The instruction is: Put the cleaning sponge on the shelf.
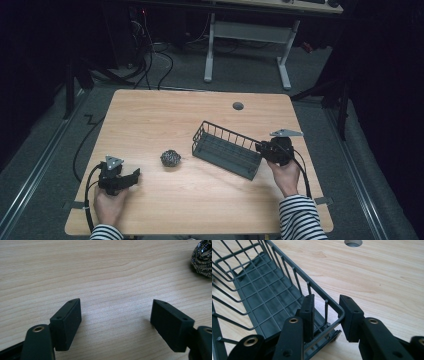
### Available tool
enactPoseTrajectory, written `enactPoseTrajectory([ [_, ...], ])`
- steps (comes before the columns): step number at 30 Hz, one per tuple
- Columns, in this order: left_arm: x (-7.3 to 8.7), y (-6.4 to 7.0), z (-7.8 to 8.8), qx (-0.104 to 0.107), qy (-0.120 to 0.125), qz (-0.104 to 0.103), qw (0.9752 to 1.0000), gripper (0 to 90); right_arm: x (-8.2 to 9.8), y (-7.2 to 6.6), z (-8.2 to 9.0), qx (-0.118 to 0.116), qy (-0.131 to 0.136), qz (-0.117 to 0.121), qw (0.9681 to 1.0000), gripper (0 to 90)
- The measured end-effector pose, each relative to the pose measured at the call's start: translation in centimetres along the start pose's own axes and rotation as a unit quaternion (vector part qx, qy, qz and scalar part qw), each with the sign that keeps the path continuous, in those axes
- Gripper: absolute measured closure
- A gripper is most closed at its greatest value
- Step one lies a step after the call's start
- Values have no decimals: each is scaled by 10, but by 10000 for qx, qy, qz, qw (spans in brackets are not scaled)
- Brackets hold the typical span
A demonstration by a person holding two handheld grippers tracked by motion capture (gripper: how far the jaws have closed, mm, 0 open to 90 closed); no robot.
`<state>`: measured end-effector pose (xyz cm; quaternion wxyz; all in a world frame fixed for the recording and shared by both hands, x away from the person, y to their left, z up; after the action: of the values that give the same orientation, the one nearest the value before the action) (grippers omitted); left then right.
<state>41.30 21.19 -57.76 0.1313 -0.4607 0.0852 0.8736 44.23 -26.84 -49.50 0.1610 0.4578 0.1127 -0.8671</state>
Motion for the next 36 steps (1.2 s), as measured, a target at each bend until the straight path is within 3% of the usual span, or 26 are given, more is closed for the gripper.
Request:
enactPoseTrajectory([
  [6, 0, 0, 0, -5, -6, -4, 10000, 252, 6, -10, 8, -25, -4, 71, 10000, 664],
  [10, 0, 0, 0, -20, -4, -17, 10000, 253, 10, -13, 13, -59, 64, -17, 10000, 664],
  [14, 0, 0, 0, -31, -1, -24, 10000, 254, 11, -18, 16, -48, 2, 87, 10000, 663],
  [18, 0, 0, 0, -22, -4, -20, 10000, 253, 14, -19, 18, -76, 83, -26, 9999, 662],
  [21, 0, 0, 0, -18, -6, -15, 10000, 254, 15, -20, 19, -36, 93, -8, 9999, 612],
  [25, 0, 0, 0, -19, -4, -13, 10000, 253, 15, -16, 23, 137, 227, -38, 9996, 476],
  [31, 0, 0, 0, -33, -1, -26, 10000, 253, 14, -12, 43, 22, 605, -148, 9981, 450],
  [36, 0, 0, 0, -30, -11, -33, 10000, 253, 19, -7, 53, -44, 730, -281, 9969, 454],
])
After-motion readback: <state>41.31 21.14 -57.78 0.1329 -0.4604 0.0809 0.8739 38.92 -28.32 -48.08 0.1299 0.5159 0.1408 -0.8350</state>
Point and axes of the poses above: each handheld gripper's, and its own axes: z roughly backward along the jaws, x roughly out of its underside, y roughly to its right, the point moved 6 cm from there along -z, roughly forward along the jaws, and after that the axes turned 8 degrees about y, right-handed, at the moved point
